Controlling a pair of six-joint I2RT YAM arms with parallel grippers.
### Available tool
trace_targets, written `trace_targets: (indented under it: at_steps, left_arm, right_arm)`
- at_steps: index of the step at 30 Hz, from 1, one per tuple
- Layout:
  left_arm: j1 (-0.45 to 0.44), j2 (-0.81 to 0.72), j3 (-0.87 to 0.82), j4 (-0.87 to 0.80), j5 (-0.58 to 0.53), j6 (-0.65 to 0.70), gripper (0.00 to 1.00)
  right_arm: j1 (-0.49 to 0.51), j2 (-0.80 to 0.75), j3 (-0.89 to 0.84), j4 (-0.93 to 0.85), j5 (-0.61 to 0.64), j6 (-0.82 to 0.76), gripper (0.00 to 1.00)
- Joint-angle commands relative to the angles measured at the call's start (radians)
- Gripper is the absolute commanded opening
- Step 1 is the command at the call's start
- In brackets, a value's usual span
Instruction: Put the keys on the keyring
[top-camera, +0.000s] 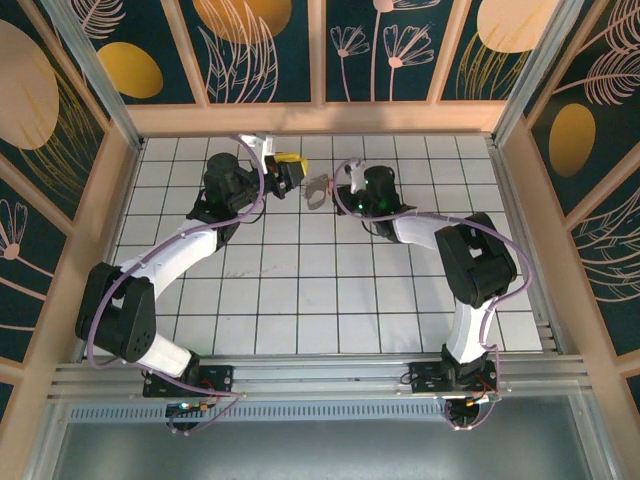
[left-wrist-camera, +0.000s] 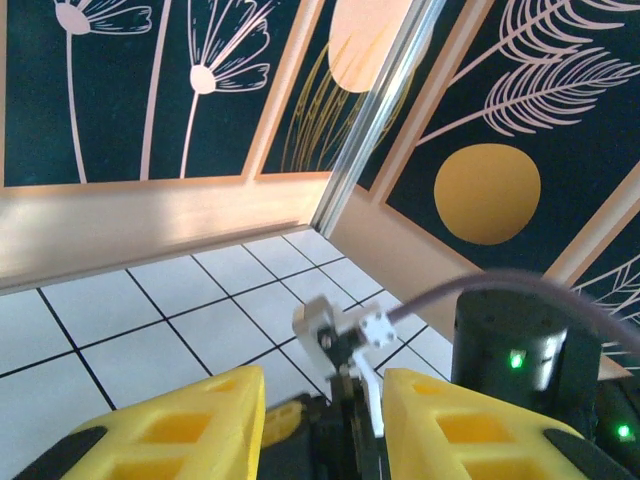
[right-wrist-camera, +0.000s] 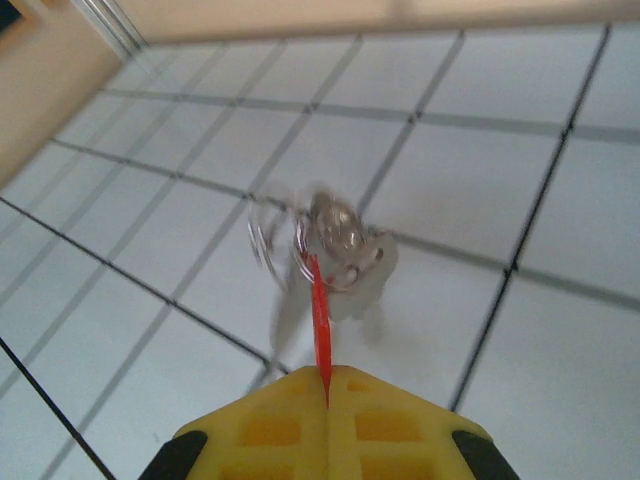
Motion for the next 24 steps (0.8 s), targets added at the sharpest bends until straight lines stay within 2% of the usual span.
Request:
trace_targets:
  at_steps: [1, 8, 24]
  left_arm:
    - [0.005, 0.009, 0.009, 0.010, 0.025, -0.013, 0.37]
    - [0.005, 0.013, 0.011, 0.006, 0.034, -0.013, 0.37]
    - [0.005, 0.038, 0.027, -0.011, 0.055, -0.008, 0.37]
  right_arm:
    - [-0.006, -0.028, -0.063, 0.055, 0.035, 0.031, 0.00]
    - [-0.005, -0.071, -0.158, 0.006, 0.061, 0.033, 0.00]
    - [0.028, -0.088, -0.244, -0.106, 0.020, 0.046, 0.00]
